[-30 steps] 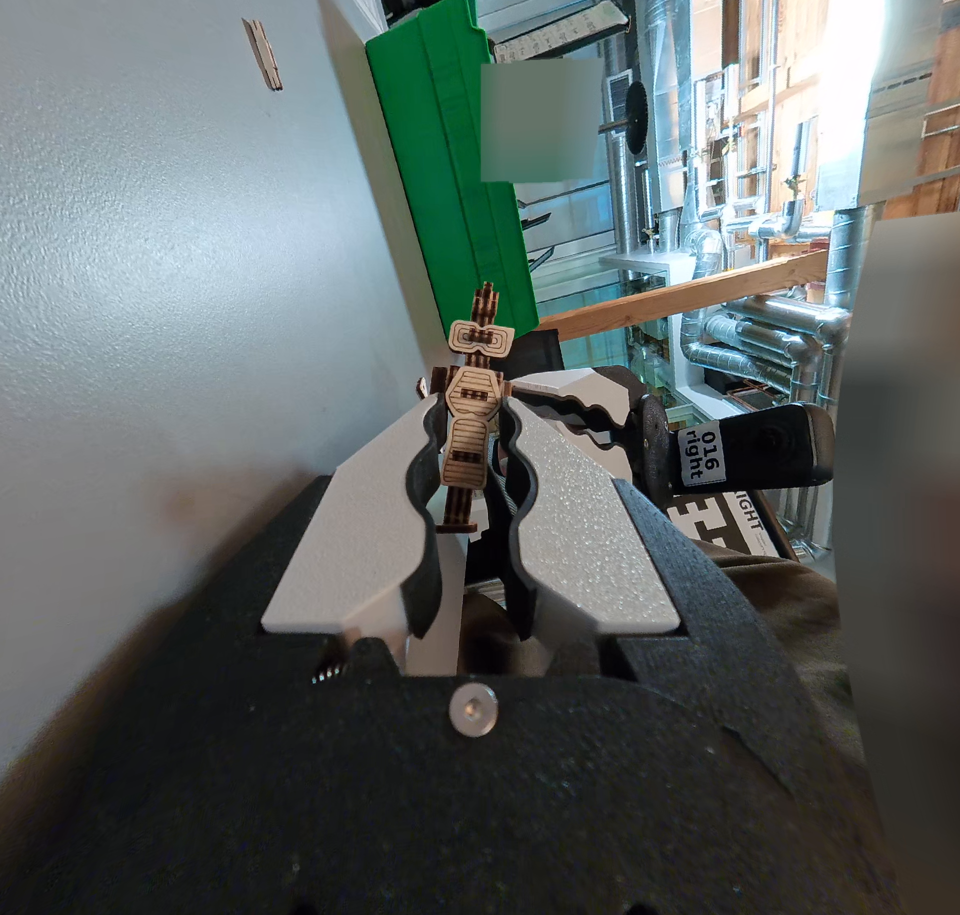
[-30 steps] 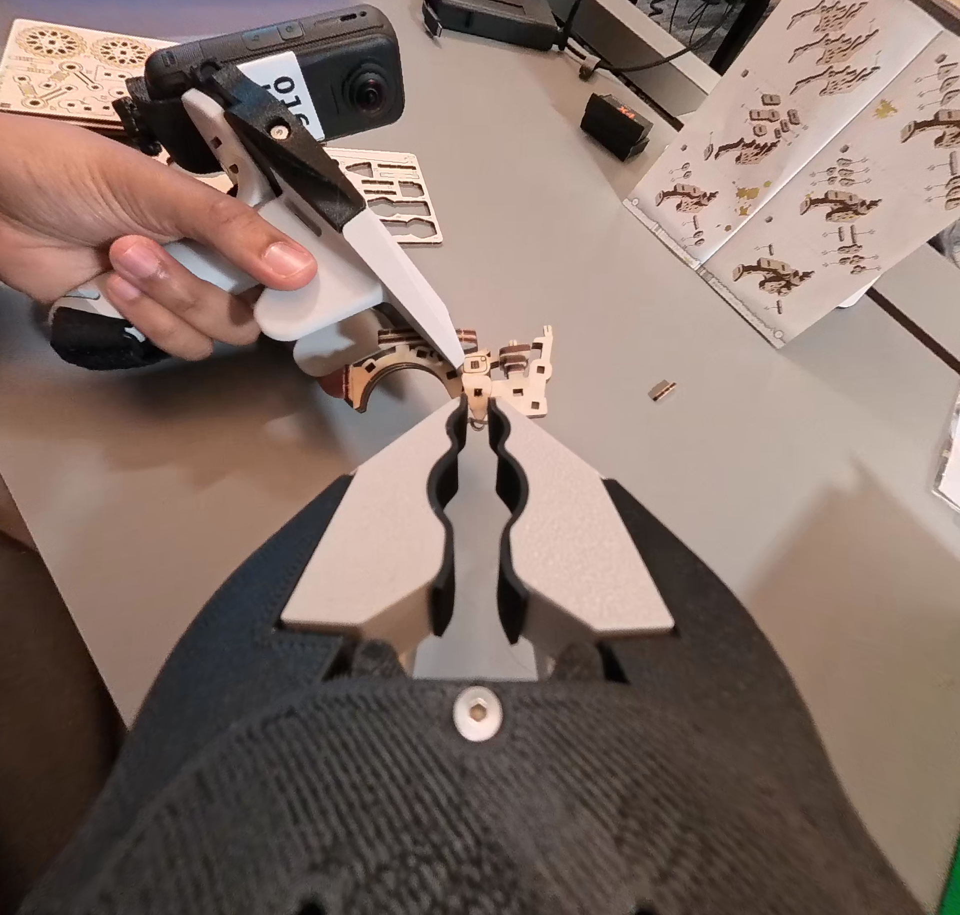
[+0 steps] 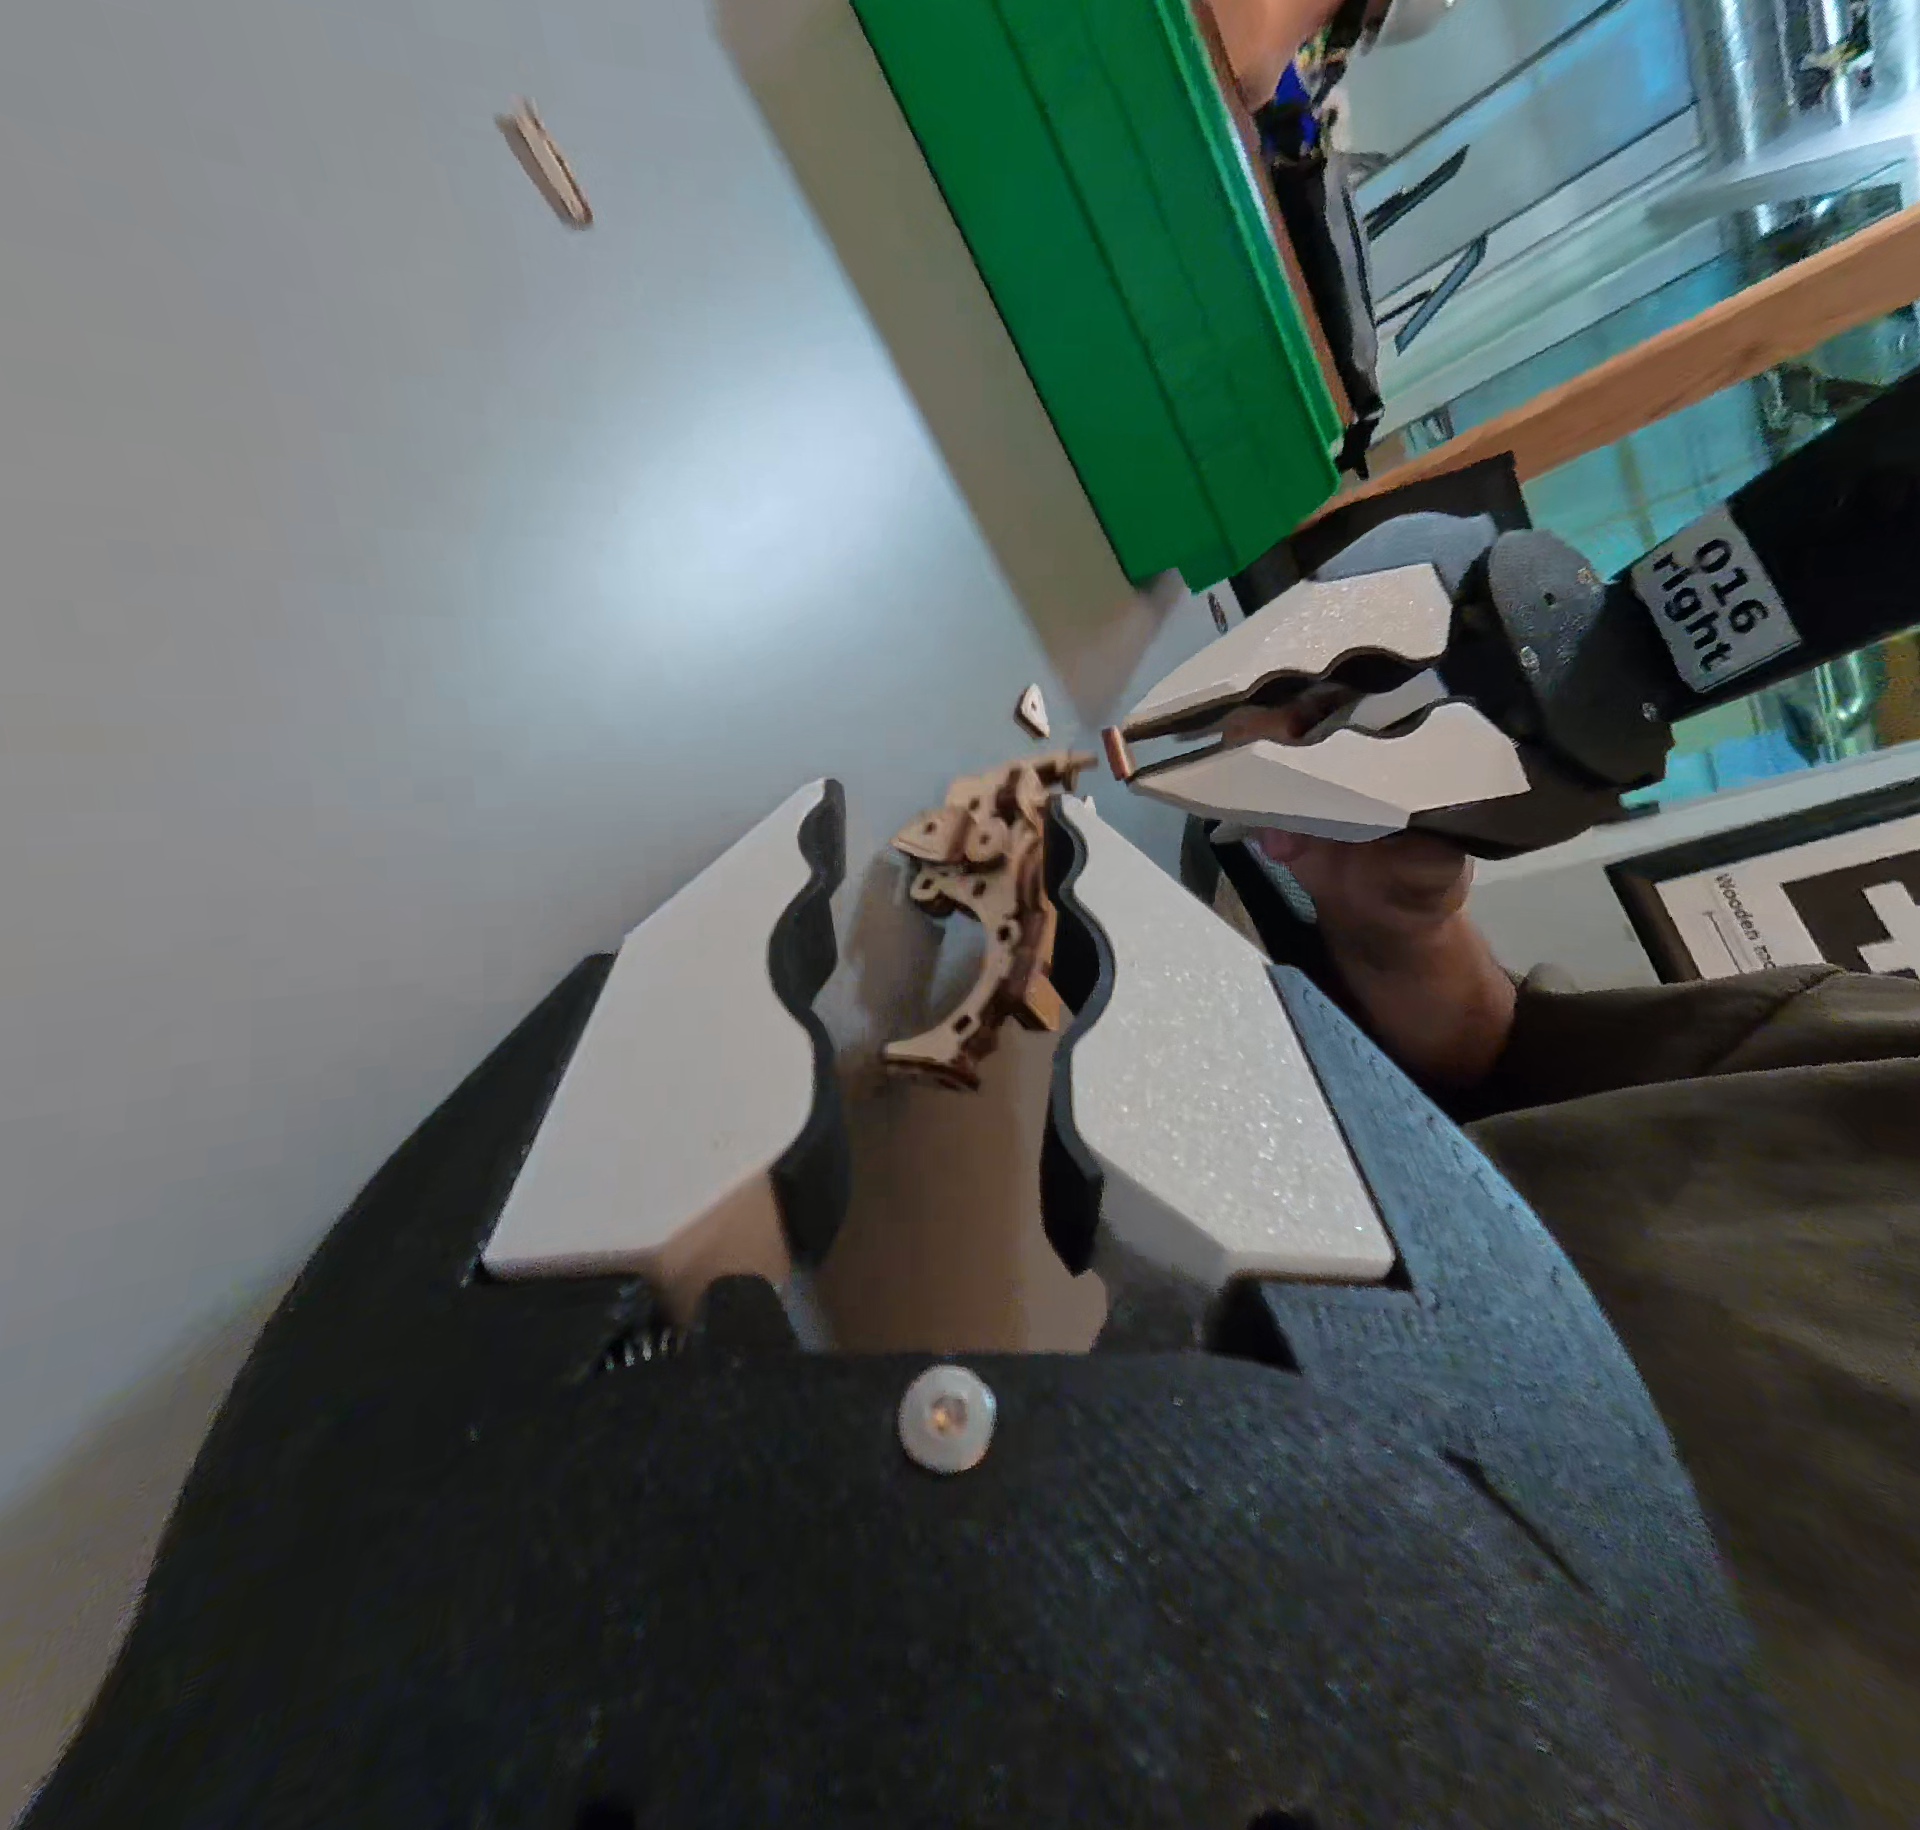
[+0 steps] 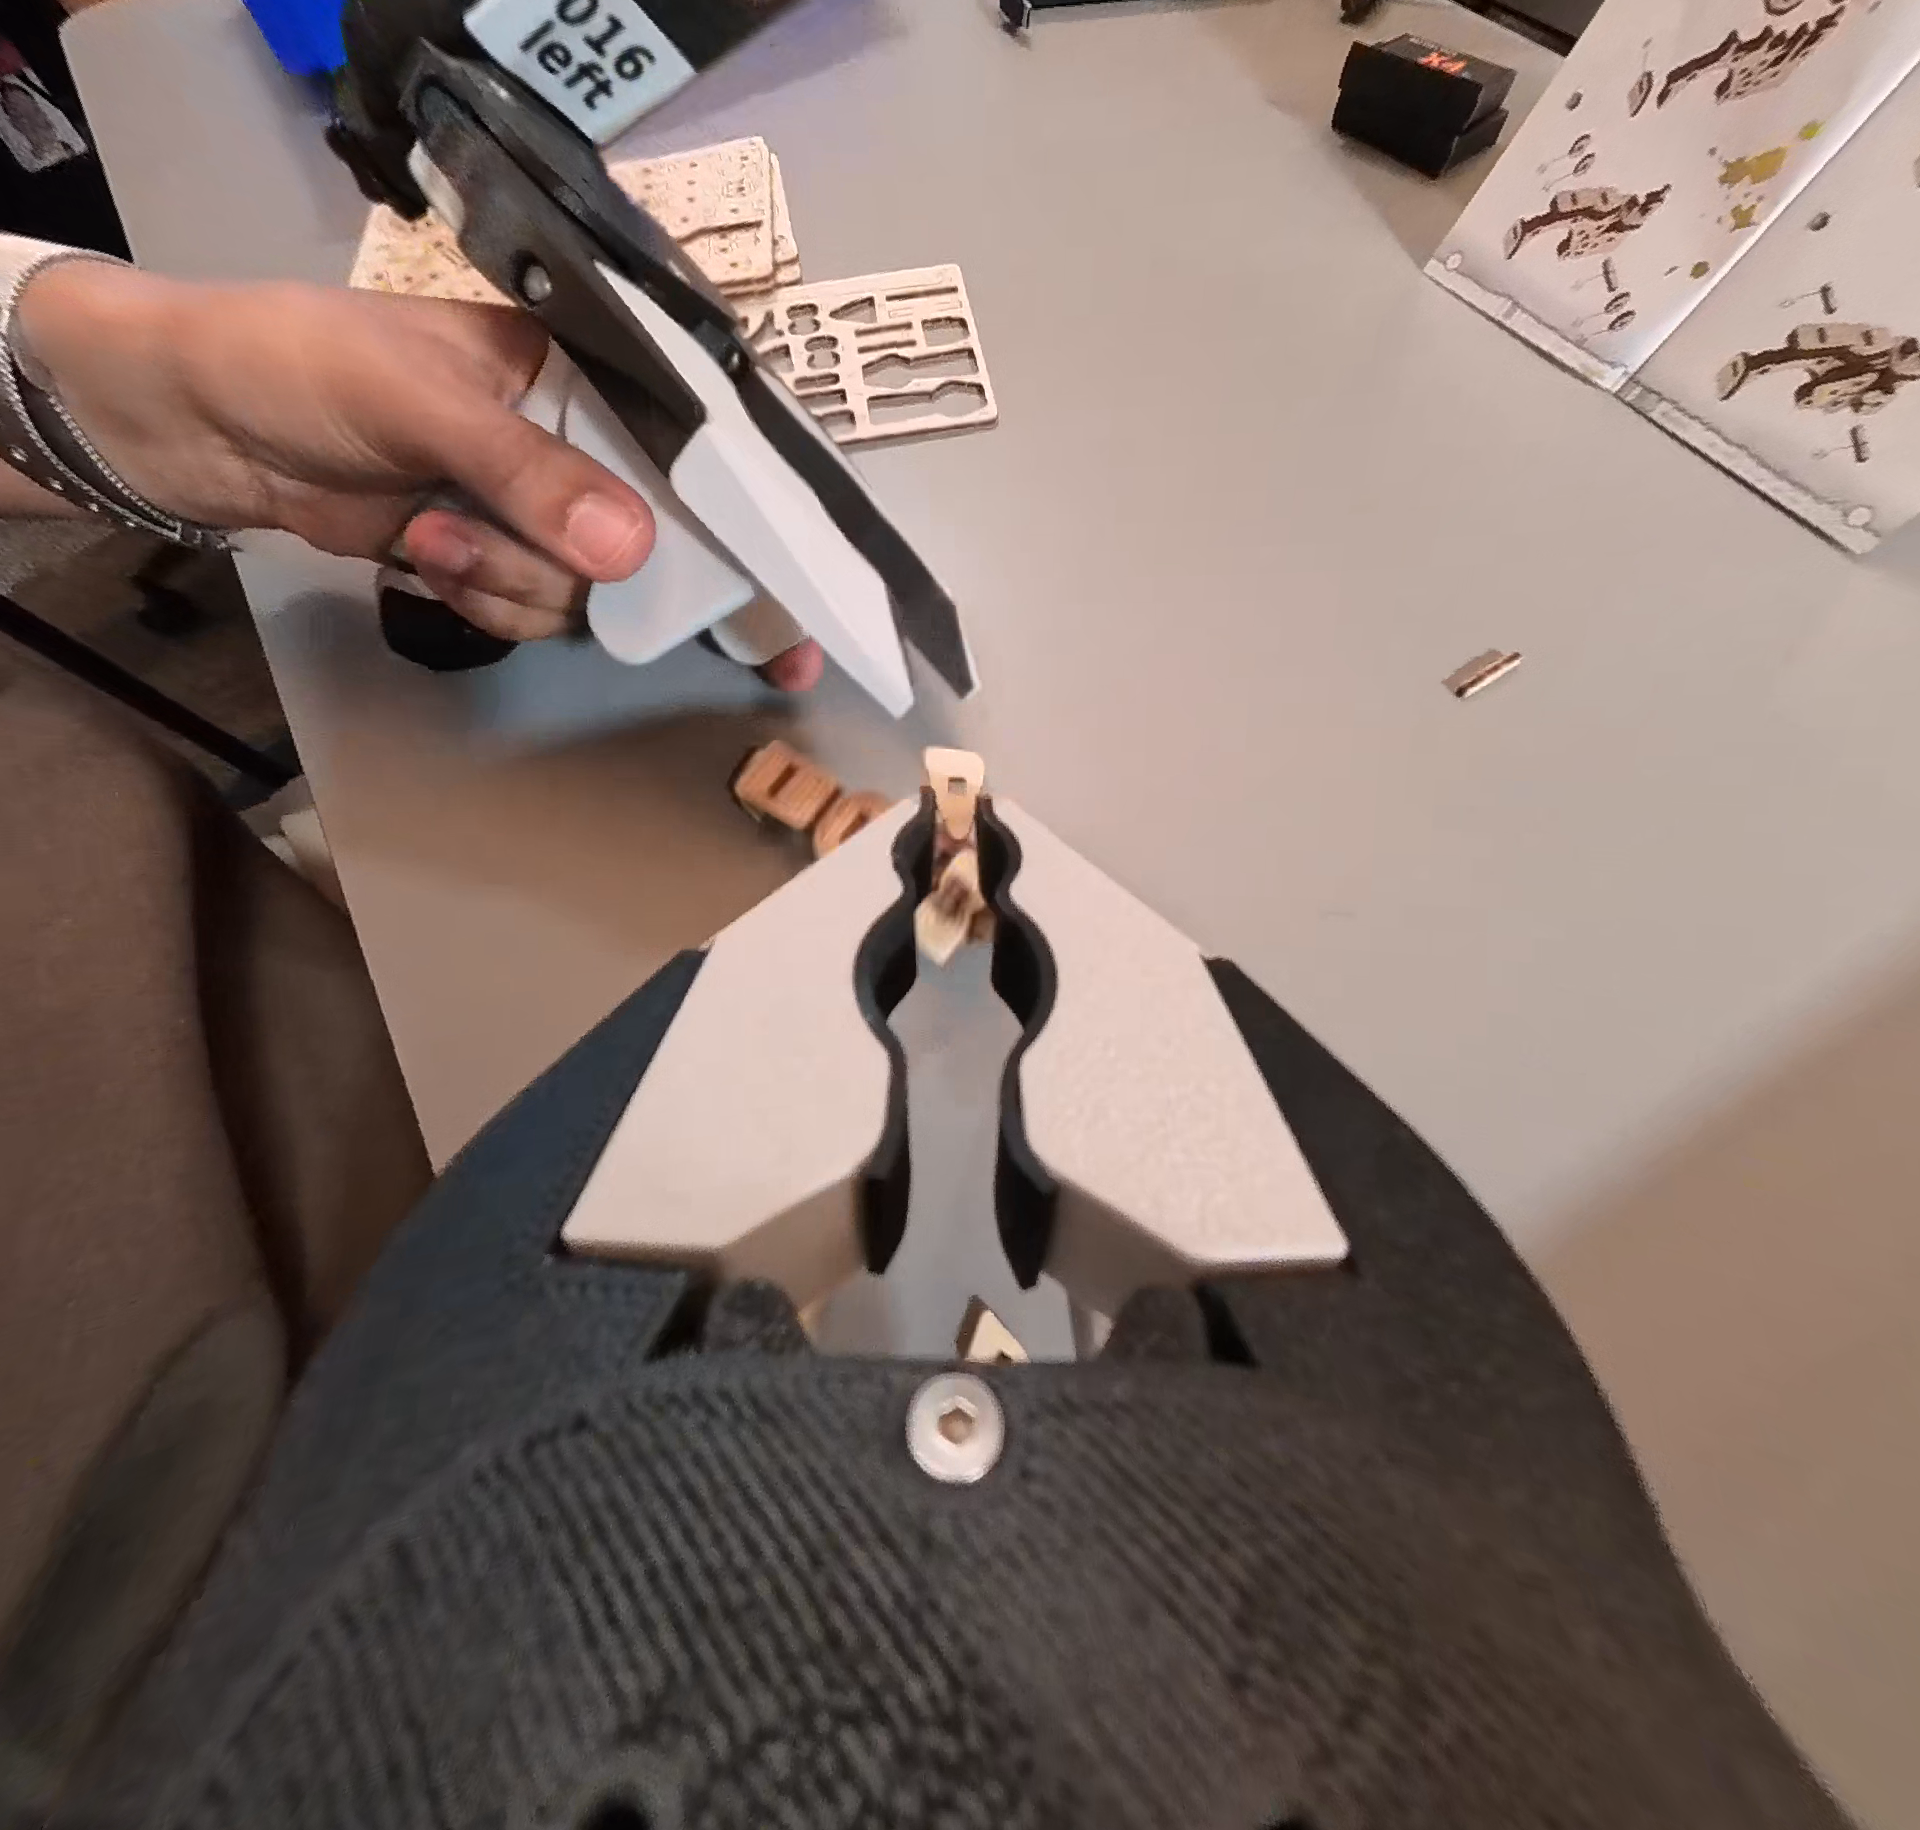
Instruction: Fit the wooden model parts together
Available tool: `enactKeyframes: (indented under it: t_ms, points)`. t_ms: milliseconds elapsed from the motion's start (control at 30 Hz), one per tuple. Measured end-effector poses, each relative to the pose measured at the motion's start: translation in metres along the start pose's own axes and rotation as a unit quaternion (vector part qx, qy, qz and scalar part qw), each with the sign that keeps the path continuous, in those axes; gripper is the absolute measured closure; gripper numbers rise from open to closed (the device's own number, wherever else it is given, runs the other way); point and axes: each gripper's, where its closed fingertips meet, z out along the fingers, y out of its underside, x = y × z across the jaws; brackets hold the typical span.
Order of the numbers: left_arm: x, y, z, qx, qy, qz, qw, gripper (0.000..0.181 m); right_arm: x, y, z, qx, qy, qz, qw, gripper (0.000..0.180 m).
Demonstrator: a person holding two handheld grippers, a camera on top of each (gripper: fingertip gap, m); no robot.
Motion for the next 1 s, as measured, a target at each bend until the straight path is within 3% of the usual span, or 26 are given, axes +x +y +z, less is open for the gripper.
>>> enactKeyframes:
  t_ms: [300,400,500,667,1000]
  points:
    - [0.047,-0.009,-0.007,0.045,0.060,0.167,0.983,0.156,-0.006,-0.009,-0.002,0.025,-0.022,0.007,0.999,0.174]
    - [0.049,0.000,-0.005,0.033,0.028,0.309,0.950,0.158,-0.018,-0.012,-0.002,0.037,-0.087,0.058,0.994,0.174]
    - [0.058,0.010,-0.007,0.036,0.040,0.395,0.917,0.158,-0.032,-0.018,-0.008,0.057,-0.201,0.153,0.966,0.174]
    - [0.080,0.012,-0.013,0.060,0.088,0.404,0.908,0.159,-0.030,-0.039,-0.033,0.125,-0.343,0.292,0.884,0.174]
    - [0.082,0.014,-0.015,0.074,0.087,0.437,0.892,0.171,-0.042,-0.027,-0.026,0.073,-0.403,0.355,0.840,0.174]
